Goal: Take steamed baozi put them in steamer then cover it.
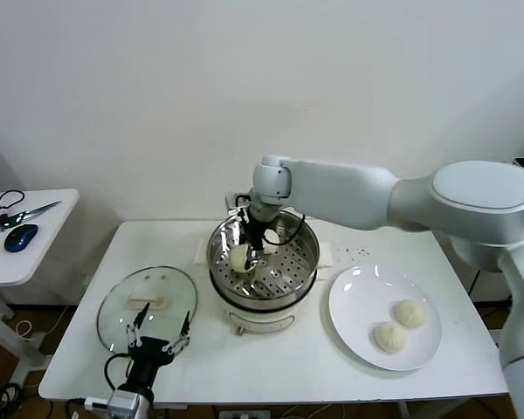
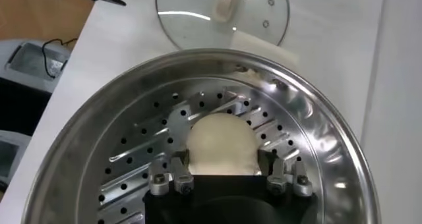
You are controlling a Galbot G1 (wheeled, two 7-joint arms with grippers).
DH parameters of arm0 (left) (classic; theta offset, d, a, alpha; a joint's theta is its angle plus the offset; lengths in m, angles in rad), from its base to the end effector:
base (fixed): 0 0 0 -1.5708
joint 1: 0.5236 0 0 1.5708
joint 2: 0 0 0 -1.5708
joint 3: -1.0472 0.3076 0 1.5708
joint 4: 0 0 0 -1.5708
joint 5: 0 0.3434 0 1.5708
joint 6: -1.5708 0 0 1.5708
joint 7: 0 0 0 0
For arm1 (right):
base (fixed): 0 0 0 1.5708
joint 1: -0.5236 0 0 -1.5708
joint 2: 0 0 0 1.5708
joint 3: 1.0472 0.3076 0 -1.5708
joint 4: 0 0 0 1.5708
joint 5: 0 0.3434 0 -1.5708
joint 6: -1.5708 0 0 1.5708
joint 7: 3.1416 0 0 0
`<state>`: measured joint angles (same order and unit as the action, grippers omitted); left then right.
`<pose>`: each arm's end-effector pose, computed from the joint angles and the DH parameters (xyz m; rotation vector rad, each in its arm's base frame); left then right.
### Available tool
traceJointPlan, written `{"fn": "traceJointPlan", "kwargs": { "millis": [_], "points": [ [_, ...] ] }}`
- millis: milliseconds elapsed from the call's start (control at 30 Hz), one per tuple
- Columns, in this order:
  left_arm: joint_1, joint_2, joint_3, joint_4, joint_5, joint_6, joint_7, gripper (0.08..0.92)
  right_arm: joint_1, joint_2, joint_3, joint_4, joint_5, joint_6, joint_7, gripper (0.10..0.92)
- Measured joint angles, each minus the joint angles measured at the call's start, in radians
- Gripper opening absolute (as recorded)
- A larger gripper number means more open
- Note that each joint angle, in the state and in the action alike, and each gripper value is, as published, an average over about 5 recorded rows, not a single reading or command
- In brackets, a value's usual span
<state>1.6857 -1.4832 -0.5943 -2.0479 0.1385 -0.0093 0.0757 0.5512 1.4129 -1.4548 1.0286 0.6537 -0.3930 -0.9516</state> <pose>0.1565 0.0346 -0.2998 -0.1098 -2.9585 -0.3640 0.5243 0.1905 -0.1022 1.5610 -1.3289 1.3792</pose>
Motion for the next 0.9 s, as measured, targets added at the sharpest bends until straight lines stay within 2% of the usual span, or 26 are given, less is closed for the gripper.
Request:
{"fn": "traceJointPlan", "kwargs": {
  "millis": [100, 200, 500, 900],
  "points": [
    [0.001, -0.001, 0.000, -0.001, 0.001, 0.000, 0.000, 0.823, -0.003, 0.000, 0.004, -0.001, -0.005, -0.002, 0.001, 0.796],
    [0.003, -0.001, -0.001, -0.002, 0.002, 0.000, 0.000, 0.823, -0.003, -0.005, 0.009, 0.003, -0.009, -0.001, 0.000, 0.819],
    [0.004, 0.002, -0.003, -0.006, 0.006, 0.004, -0.002, 0.823, 0.071, -0.098, 0.007, 0.080, -0.002, 0.024, -0.031, 0.823],
    [-0.007, 0.025, -0.011, -0.019, 0.009, 0.021, -0.004, 0.823, 0.278, -0.382, -0.110, 0.317, -0.007, 0.067, -0.075, 0.823]
  ]
}}
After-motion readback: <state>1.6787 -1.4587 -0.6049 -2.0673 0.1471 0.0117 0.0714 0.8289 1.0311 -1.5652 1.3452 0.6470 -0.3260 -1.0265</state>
